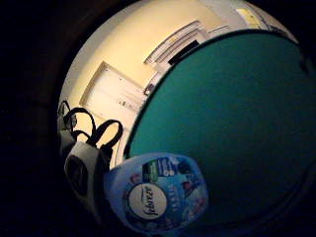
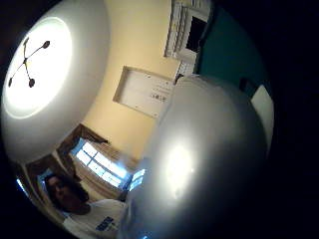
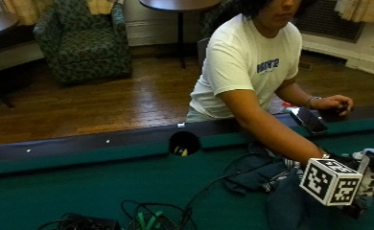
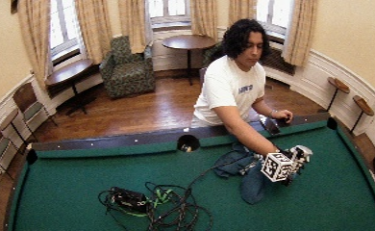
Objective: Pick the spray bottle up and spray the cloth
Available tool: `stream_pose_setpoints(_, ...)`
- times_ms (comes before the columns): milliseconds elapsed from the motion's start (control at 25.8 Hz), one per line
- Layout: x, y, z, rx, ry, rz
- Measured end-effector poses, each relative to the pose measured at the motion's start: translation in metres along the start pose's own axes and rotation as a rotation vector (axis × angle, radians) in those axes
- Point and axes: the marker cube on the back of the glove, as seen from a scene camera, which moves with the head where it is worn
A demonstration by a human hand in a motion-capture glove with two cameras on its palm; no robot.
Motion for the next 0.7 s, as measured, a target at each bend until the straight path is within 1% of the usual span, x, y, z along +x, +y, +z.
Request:
stream_pose_setpoints(271,0.0,0.004,-0.004,-0.044,-0.025,0.036)
stream_pose_setpoints(426,-0.001,0.008,-0.008,-0.1,-0.019,0.054)
stream_pose_setpoints(697,-0.005,0.019,-0.027,-0.223,0.111,0.087)
